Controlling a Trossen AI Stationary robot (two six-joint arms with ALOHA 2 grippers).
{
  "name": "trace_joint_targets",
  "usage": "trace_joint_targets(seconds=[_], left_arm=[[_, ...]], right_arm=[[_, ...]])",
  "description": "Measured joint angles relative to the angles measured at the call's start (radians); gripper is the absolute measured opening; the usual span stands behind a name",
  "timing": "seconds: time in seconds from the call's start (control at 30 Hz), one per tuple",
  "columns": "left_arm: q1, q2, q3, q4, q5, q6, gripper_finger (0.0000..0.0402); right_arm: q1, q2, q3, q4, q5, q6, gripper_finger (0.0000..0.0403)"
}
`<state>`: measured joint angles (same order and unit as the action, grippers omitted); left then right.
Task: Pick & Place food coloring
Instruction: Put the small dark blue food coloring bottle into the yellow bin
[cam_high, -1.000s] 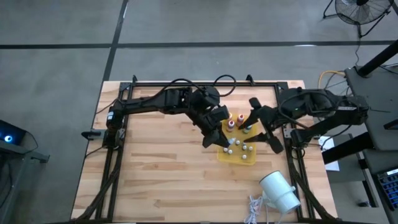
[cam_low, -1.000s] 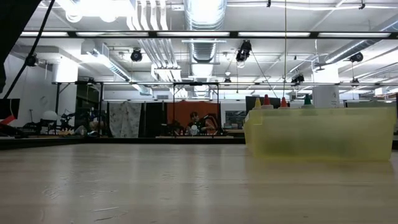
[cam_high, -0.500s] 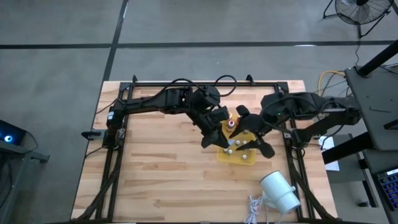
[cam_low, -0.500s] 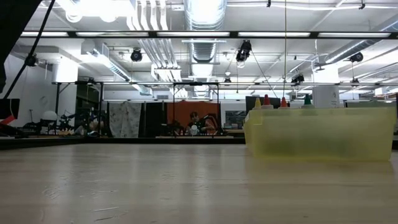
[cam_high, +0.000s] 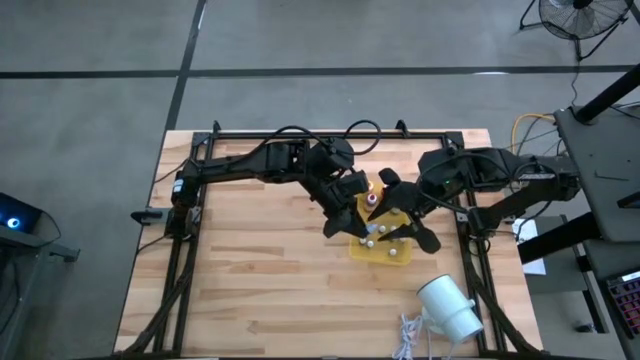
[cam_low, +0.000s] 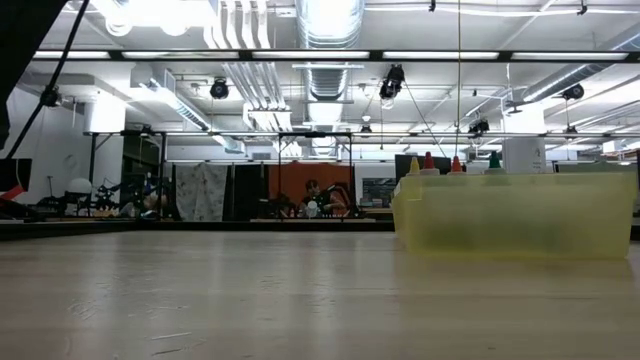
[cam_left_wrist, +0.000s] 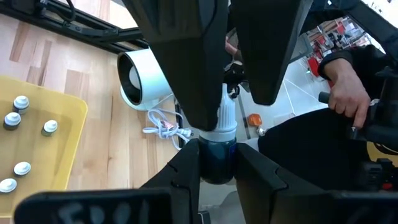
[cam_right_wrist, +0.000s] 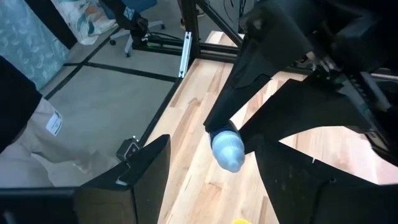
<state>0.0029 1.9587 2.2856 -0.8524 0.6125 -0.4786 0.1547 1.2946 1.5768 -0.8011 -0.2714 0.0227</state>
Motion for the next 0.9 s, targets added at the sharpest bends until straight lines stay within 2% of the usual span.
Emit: trace_joint_targets(seconds=[0.33,0.47,0.6,0.9], left_arm=[[0.003,0.001,-0.001,0.000,0.002,0.000,0.0059],[0.003,0.001,-0.001,0.002,0.002,0.000,0.0059],[0.003,0.001,-0.001,0.008,0.002,0.000,0.0059],[0.004,0.001,-0.001,0.009,-0.002,0.012,0.0059]], right_arm=[[0.000,0.034,0.001,0.000,-0.002,-0.005,0.0226],[0.000,0.033,0.001,0.000,-0.002,-0.008,0.0214],[0.000,0.029,0.001,0.000,0.001,-0.007,0.0182],[0.000,0.029,0.001,-0.002,0.005,-0.001,0.0080]])
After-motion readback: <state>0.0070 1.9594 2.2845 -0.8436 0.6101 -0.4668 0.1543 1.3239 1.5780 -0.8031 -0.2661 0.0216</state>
